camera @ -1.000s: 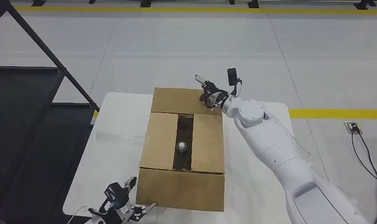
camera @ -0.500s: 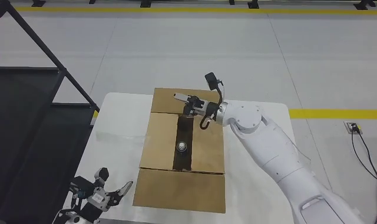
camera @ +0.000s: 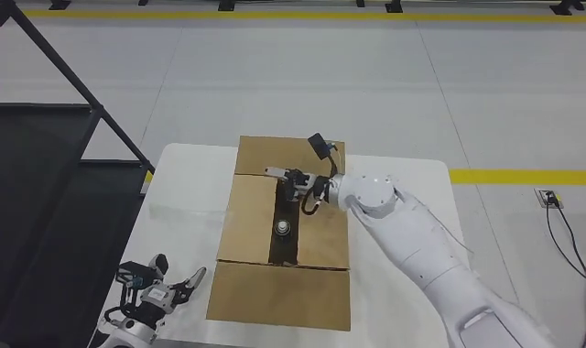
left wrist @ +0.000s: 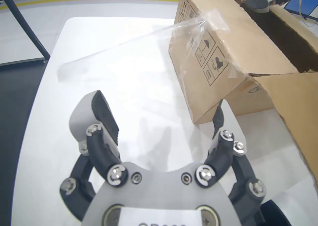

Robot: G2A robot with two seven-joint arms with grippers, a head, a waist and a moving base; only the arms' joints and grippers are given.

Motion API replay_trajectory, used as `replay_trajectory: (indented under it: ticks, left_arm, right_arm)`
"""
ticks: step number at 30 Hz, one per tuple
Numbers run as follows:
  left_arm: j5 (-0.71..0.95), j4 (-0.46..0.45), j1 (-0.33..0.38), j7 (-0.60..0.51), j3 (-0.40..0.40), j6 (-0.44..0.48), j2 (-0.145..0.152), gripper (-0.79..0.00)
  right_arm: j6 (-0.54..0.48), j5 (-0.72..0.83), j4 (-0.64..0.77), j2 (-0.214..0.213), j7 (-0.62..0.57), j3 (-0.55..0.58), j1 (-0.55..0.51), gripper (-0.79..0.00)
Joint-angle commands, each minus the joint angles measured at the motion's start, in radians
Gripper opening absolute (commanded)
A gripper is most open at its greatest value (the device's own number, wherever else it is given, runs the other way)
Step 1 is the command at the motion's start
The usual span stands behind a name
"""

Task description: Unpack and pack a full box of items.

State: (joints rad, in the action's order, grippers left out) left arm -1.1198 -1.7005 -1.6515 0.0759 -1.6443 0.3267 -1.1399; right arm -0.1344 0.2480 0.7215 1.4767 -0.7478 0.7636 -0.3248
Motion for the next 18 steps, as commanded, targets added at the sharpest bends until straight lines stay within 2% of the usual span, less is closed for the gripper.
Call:
replay_trajectory:
  ticks: [1, 9, 18]
  left_arm:
    - [0.001, 0.002, 0.006, -0.006, 0.005, 0.001, -0.001, 0.000]
    - [0.006, -0.013, 0.004, 0.000, -0.001, 0.013, -0.001, 0.000]
    - [-0.002, -0.046, -0.049, 0.049, -0.060, 0.024, 0.003, 0.000]
  right_arm:
    - [-0.004, 0.003, -0.016, 0.008, -0.019, -0.006, 0.005, 0.000]
    - [-0.051, 0.037, -0.084, 0.054, -0.055, -0.039, 0.022, 0.000]
    - [-0.159, 0.119, -0.197, 0.105, -0.100, -0.039, 0.056, 0.000]
